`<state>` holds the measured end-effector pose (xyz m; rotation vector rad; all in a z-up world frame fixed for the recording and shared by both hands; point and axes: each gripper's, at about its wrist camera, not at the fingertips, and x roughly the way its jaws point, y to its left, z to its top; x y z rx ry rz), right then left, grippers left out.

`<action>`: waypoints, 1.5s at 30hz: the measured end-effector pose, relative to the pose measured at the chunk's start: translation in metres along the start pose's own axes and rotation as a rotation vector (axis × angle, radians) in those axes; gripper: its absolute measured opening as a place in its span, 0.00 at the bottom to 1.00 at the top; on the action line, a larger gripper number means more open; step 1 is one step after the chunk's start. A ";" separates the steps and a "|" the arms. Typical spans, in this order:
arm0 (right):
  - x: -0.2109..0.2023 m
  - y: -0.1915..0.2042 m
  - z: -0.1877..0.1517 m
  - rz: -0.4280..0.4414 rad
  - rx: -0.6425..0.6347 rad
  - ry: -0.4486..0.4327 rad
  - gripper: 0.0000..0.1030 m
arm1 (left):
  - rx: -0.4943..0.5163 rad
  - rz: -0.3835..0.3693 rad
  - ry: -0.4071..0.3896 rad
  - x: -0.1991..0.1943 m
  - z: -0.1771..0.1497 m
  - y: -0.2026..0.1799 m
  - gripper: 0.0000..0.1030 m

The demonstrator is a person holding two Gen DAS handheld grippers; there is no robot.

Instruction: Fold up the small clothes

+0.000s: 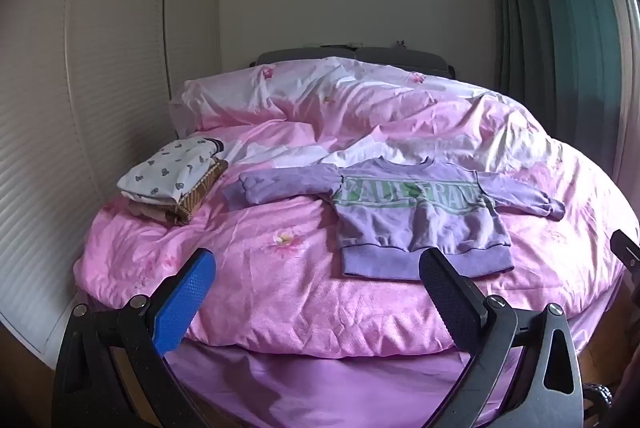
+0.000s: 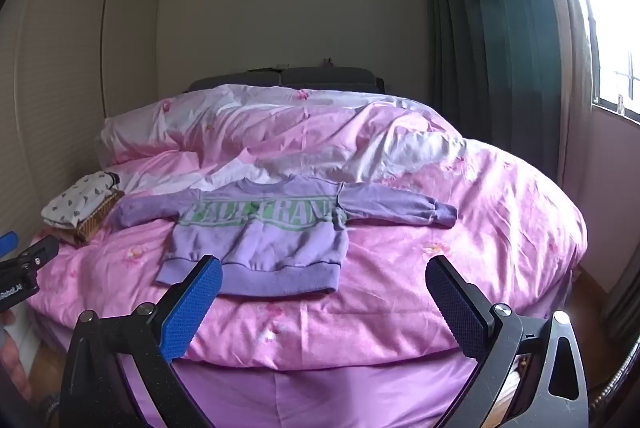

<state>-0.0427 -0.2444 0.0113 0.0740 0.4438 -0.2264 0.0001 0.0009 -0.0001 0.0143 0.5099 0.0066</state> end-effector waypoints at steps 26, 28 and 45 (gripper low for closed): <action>0.002 -0.003 -0.002 -0.010 -0.009 0.007 1.00 | 0.004 -0.005 0.000 0.003 -0.001 0.001 1.00; 0.002 -0.003 -0.002 -0.012 -0.009 0.007 1.00 | 0.003 -0.006 0.003 0.003 -0.001 0.002 1.00; 0.006 -0.008 -0.004 -0.014 -0.010 0.006 1.00 | 0.003 -0.006 0.000 0.002 -0.001 0.002 1.00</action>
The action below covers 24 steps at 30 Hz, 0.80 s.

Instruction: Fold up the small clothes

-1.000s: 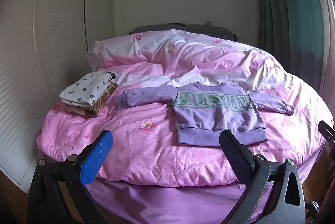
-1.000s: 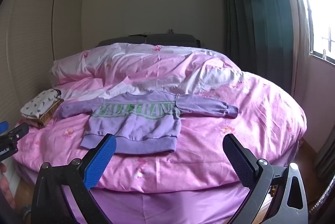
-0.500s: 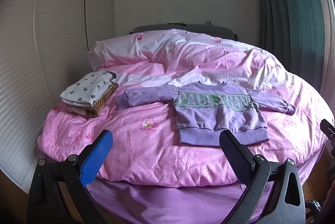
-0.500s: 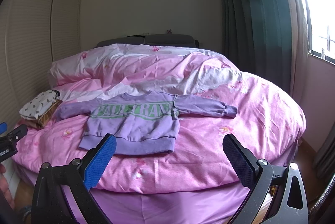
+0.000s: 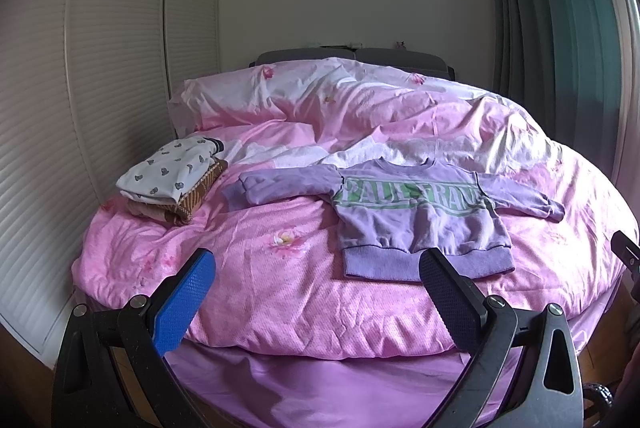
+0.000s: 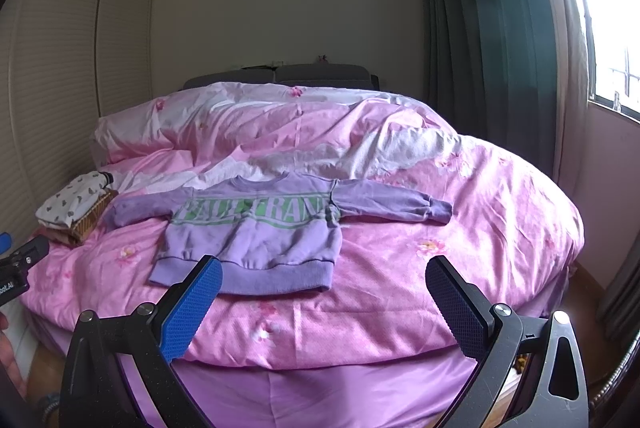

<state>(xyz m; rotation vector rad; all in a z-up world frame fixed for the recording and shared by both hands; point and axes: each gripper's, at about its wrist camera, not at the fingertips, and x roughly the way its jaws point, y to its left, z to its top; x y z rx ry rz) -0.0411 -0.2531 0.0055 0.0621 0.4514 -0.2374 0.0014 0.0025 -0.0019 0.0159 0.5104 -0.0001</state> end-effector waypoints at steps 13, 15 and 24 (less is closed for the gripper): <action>0.000 -0.001 0.001 -0.003 -0.014 -0.004 1.00 | 0.000 0.002 -0.002 0.002 0.001 0.003 1.00; 0.000 -0.002 0.001 -0.003 -0.017 -0.005 1.00 | 0.001 0.001 -0.002 0.002 0.000 0.003 1.00; 0.000 -0.003 0.000 -0.002 -0.016 -0.004 1.00 | 0.000 0.002 -0.004 0.001 0.000 0.003 1.00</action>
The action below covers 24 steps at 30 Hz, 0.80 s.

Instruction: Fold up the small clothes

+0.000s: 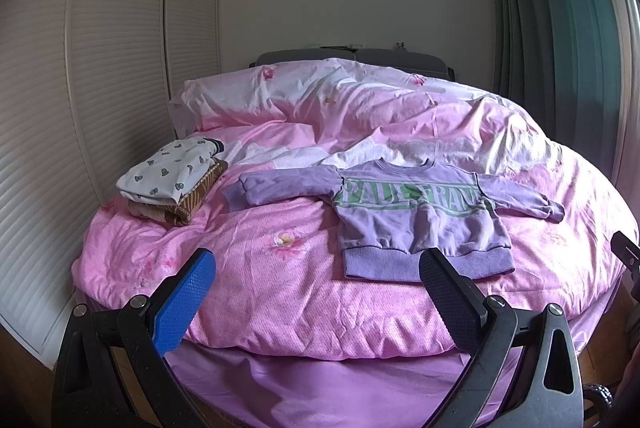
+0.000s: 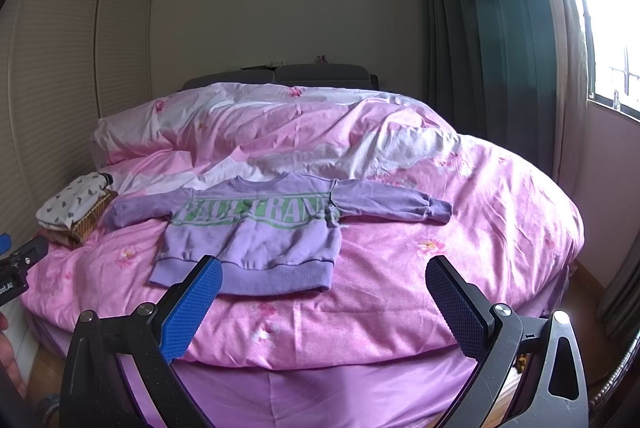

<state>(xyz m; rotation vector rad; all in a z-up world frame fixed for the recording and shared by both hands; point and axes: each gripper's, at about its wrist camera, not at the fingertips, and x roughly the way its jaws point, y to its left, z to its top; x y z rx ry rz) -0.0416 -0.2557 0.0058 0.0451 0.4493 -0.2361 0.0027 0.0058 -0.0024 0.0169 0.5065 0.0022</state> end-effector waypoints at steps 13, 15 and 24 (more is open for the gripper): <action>0.002 -0.002 0.001 -0.003 0.002 -0.009 1.00 | 0.012 0.019 0.003 0.005 0.016 0.011 1.00; 0.006 -0.004 0.000 -0.002 0.015 -0.002 1.00 | 0.006 0.017 0.004 0.006 0.019 0.011 1.00; 0.006 -0.001 0.007 -0.005 0.020 0.004 1.00 | 0.005 0.007 0.014 0.015 0.027 -0.001 1.00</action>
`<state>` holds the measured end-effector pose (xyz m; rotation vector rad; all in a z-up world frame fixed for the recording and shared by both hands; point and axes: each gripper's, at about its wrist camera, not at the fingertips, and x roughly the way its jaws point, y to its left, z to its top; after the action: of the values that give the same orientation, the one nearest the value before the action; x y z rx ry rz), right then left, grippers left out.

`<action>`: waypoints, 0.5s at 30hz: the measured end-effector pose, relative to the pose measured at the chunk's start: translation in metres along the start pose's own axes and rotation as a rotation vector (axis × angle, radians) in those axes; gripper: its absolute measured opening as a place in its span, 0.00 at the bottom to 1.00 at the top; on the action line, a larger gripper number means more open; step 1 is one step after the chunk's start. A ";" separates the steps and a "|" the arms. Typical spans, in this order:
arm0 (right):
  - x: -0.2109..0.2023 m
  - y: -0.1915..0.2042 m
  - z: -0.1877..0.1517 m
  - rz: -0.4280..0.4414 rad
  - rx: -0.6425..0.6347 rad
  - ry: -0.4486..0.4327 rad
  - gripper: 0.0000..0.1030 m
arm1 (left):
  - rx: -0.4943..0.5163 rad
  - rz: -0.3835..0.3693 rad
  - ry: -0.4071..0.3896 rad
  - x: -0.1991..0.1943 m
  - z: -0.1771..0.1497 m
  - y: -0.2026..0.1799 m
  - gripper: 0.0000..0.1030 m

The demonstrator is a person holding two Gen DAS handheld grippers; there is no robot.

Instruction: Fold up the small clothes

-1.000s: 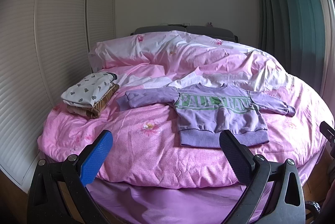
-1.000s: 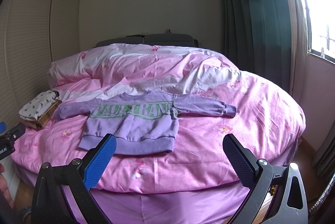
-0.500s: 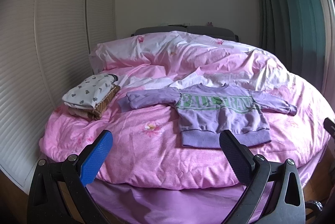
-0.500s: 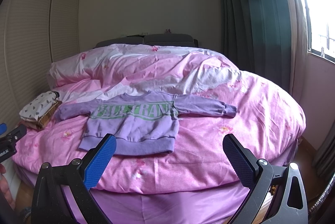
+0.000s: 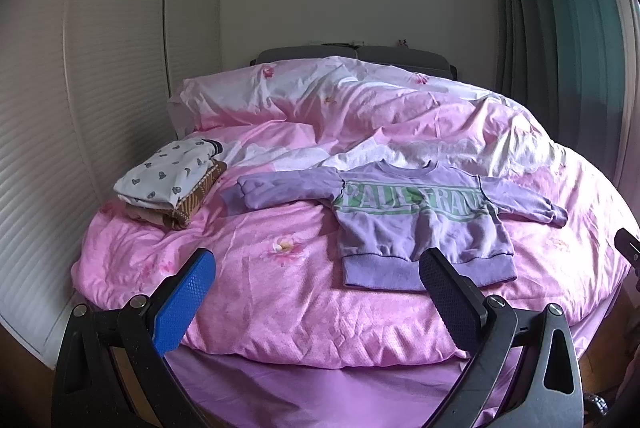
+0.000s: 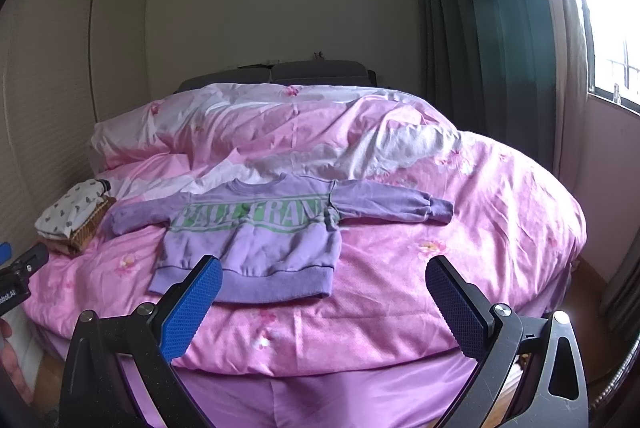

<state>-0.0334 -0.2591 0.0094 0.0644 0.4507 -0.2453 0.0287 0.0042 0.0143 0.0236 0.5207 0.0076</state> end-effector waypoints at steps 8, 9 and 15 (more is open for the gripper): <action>0.017 -0.002 0.023 -0.001 0.027 0.015 1.00 | 0.001 -0.008 -0.003 0.015 0.024 -0.010 1.00; 0.019 -0.002 0.026 -0.002 0.028 0.015 1.00 | -0.001 -0.011 -0.003 0.018 0.026 -0.010 1.00; 0.039 -0.014 0.050 -0.019 0.049 0.001 1.00 | 0.006 -0.039 -0.009 0.039 0.048 -0.029 1.00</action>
<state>0.0186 -0.2867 0.0372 0.1084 0.4463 -0.2752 0.0864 -0.0255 0.0359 0.0199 0.5123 -0.0318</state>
